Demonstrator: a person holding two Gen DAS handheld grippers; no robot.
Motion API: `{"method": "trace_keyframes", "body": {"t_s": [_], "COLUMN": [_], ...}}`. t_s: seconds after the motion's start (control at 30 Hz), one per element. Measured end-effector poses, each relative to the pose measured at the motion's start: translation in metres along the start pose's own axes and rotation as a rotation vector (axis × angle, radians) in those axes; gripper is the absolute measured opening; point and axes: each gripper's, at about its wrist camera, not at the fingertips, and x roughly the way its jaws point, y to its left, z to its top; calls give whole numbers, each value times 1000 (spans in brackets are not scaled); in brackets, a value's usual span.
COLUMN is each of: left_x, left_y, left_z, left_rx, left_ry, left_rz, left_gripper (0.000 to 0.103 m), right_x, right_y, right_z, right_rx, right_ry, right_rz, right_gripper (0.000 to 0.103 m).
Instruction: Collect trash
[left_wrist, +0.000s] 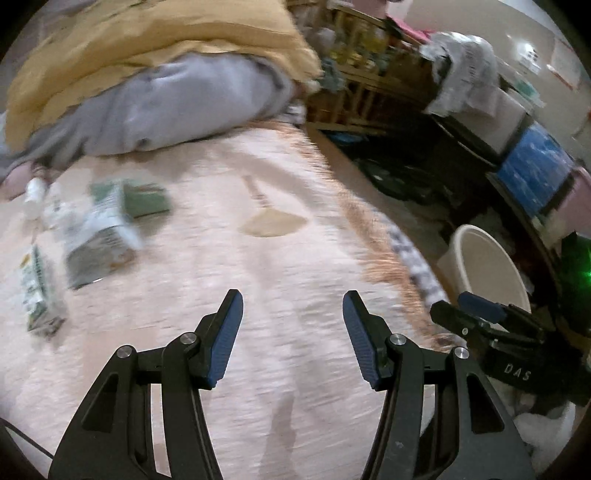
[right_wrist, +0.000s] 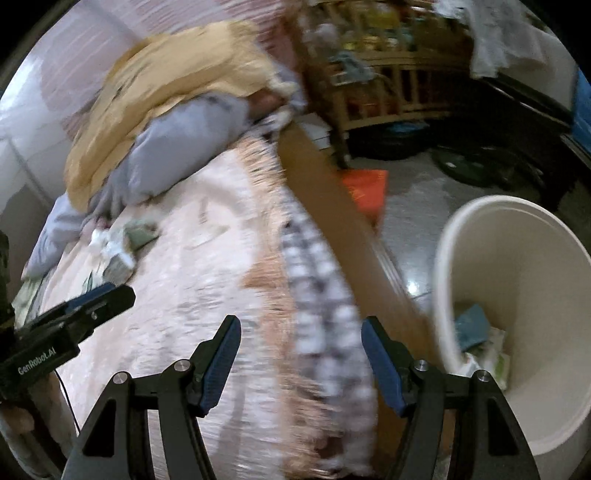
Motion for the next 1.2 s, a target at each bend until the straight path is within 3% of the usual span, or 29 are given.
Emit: {"method": "trace_keyframes", "body": {"t_s": [0.4, 0.77, 1.07, 1.2], "left_x": [-29, -19, 17, 13], "left_y": [119, 243, 273, 285], "left_z": [-17, -22, -13, -15], "left_rx": [-198, -456, -481, -472], "left_ry": [-11, 10, 36, 25], "left_rz": [140, 270, 279, 235], "left_gripper": [55, 55, 58, 57], "right_x": [46, 82, 103, 116], "right_y": [116, 175, 213, 243], "right_z": [-1, 3, 24, 36], "right_rx": [-219, -321, -365, -403], "right_ry": [74, 131, 137, 139], "right_rz": [90, 148, 201, 252], "right_gripper": [71, 73, 75, 75]}}
